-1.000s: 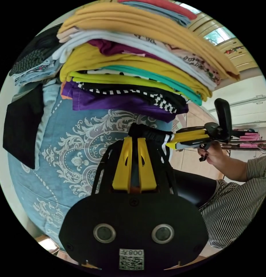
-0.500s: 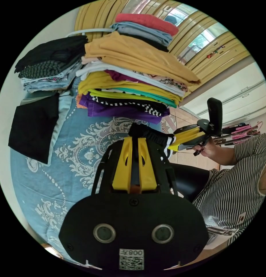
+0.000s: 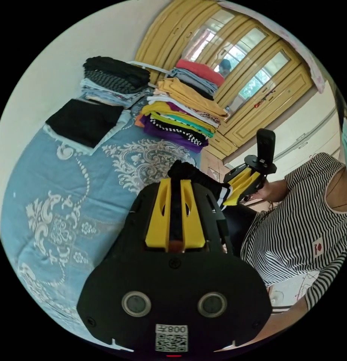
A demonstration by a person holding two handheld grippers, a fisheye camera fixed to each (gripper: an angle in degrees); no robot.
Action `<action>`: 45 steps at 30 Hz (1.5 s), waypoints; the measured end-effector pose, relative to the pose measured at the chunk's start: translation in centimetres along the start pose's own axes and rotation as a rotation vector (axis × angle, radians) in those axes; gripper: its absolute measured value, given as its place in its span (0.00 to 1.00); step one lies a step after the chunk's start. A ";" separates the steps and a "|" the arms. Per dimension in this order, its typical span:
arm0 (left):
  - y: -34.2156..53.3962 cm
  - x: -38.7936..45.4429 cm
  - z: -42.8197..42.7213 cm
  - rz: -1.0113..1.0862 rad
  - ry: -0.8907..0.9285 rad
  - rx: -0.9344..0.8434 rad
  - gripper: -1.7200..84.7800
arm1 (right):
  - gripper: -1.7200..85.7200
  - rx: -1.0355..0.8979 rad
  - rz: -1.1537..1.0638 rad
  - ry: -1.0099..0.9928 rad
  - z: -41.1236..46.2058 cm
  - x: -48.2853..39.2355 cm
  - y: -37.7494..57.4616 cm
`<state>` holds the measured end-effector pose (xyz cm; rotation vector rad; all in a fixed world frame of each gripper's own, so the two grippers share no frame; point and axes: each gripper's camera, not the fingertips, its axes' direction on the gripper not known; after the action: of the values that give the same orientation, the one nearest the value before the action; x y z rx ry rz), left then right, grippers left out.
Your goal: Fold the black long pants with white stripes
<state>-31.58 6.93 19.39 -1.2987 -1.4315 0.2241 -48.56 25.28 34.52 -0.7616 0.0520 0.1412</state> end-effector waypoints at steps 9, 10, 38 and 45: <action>20.3 -8.5 -1.6 -0.330 0.013 0.043 0.09 | 0.05 -0.312 -0.088 -0.019 12.0 -7.7 -9.4; 23.0 -9.5 -1.5 -0.391 -0.002 0.044 0.08 | 0.06 -0.338 -0.090 -0.012 13.0 -8.1 -9.9; 49.5 -5.8 7.4 -0.587 -0.039 0.063 0.02 | 0.02 -0.528 -0.127 0.089 23.4 -19.8 -34.3; 52.8 -4.4 8.0 -0.646 -0.013 0.148 0.02 | 0.02 -0.599 -0.235 0.137 25.1 -23.8 -37.3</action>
<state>-9.22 27.30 -24.89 -0.6664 -1.7314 -0.0946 -66.71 13.35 80.53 -1.3673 0.0499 -0.1285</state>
